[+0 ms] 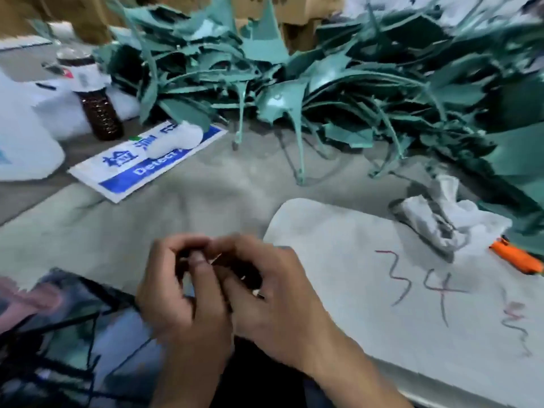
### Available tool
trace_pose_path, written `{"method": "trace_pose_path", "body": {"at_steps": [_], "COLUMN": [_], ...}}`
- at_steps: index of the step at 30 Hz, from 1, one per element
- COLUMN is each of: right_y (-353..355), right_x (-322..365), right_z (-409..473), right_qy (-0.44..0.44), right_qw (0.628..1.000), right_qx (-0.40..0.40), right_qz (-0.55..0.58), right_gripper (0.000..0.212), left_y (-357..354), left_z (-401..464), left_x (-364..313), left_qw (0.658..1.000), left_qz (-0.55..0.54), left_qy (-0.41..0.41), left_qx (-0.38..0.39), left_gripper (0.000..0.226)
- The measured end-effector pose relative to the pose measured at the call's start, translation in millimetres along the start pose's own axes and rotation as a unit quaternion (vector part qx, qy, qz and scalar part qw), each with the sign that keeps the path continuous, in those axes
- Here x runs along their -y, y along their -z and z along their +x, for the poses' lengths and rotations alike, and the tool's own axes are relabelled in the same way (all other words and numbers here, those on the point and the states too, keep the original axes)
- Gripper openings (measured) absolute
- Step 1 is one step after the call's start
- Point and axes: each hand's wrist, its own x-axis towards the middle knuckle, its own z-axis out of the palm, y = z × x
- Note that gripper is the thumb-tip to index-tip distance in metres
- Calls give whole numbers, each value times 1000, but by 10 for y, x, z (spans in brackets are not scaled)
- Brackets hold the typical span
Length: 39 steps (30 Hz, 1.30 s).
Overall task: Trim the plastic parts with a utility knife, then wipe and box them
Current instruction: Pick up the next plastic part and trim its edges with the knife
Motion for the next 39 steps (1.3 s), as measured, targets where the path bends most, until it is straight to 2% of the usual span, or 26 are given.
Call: {"method": "trace_pose_path", "body": {"at_steps": [2,4,7,9,11,13,15,16,17,18,20,21,23,25,26,28,30,32,33,34,36,39], "right_y": [549,1029,1722,2126,2561,2953,3217,3305,3380,3422,3471,3475,3503,3575,3634,3765,3898,4000,4023,4012,3935,3675], "right_x": [-102,-275,-555,-712,-842,-977,-1101,-1158,-1216,-1272,-1405,-1446,-1465,-1423,-1398,-1355,-1283,-1207,-1171,-1129,-1065,-1002], "right_z": [85,159,167,127,43,-88,-210,-267,-327,-376,-467,-500,-495,-398,-330,-192,-84,-19,-4,-3,-38,-133], "right_qy": [-33,-64,-93,-106,-141,-190,-251,-287,-322,-348,-365,-356,-326,-296,-289,-289,-279,-268,-256,-236,-167,-45], "right_qw": [994,976,905,852,800,744,686,669,668,682,716,720,687,649,650,682,719,749,750,746,724,671], "right_qx": [-97,-168,-289,-371,-443,-485,-505,-511,-507,-492,-460,-463,-518,-564,-568,-560,-561,-557,-567,-585,-627,-667], "right_qz": [-28,-123,-299,-355,-378,-417,-460,-457,-440,-415,-378,-376,-391,-415,-413,-372,-300,-239,-224,-217,-234,-322], "right_gripper": [20,20,11,7,9,19,31,42,56,67,72,68,60,62,68,76,67,37,24,19,22,21], "left_y": [-620,-1195,-1983,-2357,-2626,-2836,-3017,-3102,-3180,-3242,-3340,-3383,-3471,-3553,-3595,-3671,-3740,-3793,-3817,-3841,-3846,-3753], "left_z": [104,166,156,83,-50,-216,-381,-448,-507,-536,-527,-497,-409,-336,-314,-291,-272,-225,-199,-176,-180,-247], "left_x": [-249,-388,-478,-502,-577,-669,-726,-738,-733,-701,-589,-517,-382,-310,-297,-284,-278,-303,-326,-349,-402,-480], "left_qw": [997,988,954,930,927,923,870,836,811,799,806,814,822,815,817,822,816,808,802,796,785,799], "left_qz": [-12,-31,-38,16,81,101,132,151,168,180,198,216,266,319,330,345,363,382,391,400,414,387], "left_qy": [-3,37,105,130,65,-92,-235,-276,-291,-291,-283,-282,-271,-265,-255,-242,-232,-217,-208,-203,-203,-199], "left_qx": [73,147,277,342,361,359,413,449,479,494,480,460,424,405,398,383,384,393,400,407,413,416], "left_gripper": [13,8,10,11,8,11,32,41,45,42,31,28,19,17,18,20,30,33,31,29,26,35]}}
